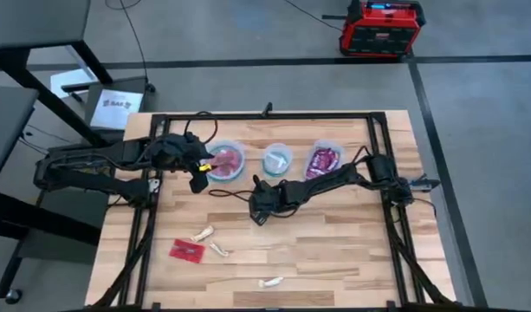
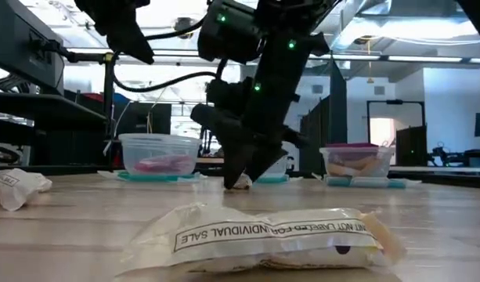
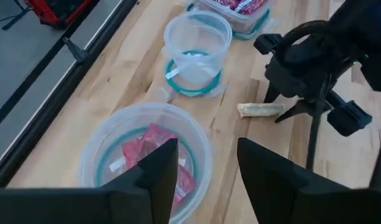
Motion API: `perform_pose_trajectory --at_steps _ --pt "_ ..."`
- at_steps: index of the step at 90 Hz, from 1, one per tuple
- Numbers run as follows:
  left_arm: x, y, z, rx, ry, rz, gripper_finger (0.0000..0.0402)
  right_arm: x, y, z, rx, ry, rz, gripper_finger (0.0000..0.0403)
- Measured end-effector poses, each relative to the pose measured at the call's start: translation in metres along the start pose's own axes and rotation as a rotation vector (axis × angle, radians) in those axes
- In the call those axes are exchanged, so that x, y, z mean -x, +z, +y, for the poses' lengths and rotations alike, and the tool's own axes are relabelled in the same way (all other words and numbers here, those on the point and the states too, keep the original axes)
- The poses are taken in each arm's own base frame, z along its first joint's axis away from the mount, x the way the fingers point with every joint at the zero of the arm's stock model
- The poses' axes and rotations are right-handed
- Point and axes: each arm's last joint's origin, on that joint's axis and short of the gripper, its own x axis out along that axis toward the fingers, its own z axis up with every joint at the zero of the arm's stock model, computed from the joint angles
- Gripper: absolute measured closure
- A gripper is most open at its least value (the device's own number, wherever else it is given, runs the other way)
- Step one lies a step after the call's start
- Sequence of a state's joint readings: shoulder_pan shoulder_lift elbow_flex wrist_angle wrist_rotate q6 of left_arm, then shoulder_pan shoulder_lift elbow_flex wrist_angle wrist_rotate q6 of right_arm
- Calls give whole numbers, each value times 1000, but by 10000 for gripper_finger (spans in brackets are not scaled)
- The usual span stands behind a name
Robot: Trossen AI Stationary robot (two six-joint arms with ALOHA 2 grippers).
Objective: Sort candy
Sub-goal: Put the top right yellow candy into the top center transparent bin
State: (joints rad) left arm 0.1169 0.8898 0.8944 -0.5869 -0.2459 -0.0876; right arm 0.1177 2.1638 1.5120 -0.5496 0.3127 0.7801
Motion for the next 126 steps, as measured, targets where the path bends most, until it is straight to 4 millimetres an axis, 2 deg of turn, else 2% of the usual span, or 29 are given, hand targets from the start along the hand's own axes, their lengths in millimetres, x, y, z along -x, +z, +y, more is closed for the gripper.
perform_pose_trajectory --at_steps 4,17,22,30,34,41,52,58,65,81,102,110,118,126 --pt "0 0 0 -4 0 1 251 0 0 0 26 0 1 367" --pt "0 0 0 -12 0 3 251 13 4 4 95 -12 16 367" --pt "0 0 0 -13 0 5 251 29 14 7 125 1 -7 367" --pt "0 -1 0 -17 0 6 251 69 35 3 155 -16 -96 367" --pt "0 -1 0 -23 0 6 251 89 46 -4 162 -38 -151 367" --pt "0 -1 0 -25 0 6 251 112 63 -25 163 -112 -215 368" --pt "0 -1 0 -25 0 8 251 132 88 -68 85 -175 -221 370" --pt "0 -1 0 -26 0 8 251 134 97 -89 48 -201 -196 370" --pt "0 -2 0 -28 0 18 251 126 104 -105 37 -199 -137 363" --pt "0 -6 1 -37 3 58 251 107 100 -116 -1 -214 -46 328" --pt "0 -5 0 -47 2 50 251 112 90 -101 16 -168 -39 246" --pt "0 -5 0 -51 2 51 251 114 82 -92 29 -111 15 213" --pt "0 -5 0 -48 3 55 251 119 70 -71 53 4 58 187" --pt "0 -5 0 -47 3 55 251 130 46 -34 173 153 87 172"
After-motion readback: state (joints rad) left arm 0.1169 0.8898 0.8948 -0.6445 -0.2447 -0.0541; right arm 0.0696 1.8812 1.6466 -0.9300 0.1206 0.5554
